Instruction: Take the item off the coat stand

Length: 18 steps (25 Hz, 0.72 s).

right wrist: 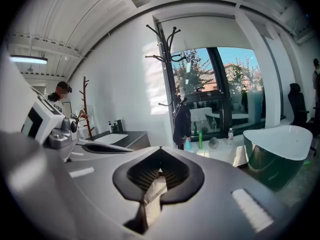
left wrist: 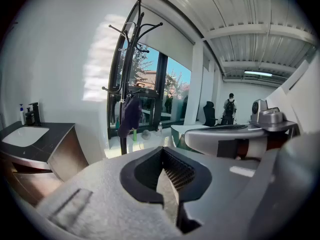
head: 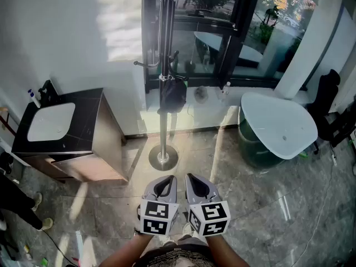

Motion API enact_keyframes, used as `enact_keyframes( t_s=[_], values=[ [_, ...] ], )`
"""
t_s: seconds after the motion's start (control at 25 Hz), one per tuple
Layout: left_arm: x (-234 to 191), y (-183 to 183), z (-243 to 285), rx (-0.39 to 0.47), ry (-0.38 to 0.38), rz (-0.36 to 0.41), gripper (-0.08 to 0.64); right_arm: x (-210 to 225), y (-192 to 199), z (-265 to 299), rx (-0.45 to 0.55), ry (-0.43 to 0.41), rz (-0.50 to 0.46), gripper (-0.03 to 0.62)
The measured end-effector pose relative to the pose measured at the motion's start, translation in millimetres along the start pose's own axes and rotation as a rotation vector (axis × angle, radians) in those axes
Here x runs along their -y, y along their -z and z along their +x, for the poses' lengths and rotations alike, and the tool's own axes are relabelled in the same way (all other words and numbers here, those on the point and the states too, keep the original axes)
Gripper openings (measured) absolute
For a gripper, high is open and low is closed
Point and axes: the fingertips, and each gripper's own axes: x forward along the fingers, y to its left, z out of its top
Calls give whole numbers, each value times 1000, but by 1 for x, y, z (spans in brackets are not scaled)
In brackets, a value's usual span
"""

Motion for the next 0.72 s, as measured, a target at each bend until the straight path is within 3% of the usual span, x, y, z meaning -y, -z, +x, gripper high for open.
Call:
enact_keyframes(
  t_s=[0.36, 0.72],
  values=[
    [8, -1, 5, -7, 25, 5, 5, 7, 2, 0, 2, 20, 1, 5],
    [-4, -8, 36, -16, -8, 10, 5, 29, 0, 29, 4, 1, 1, 6]
  ],
)
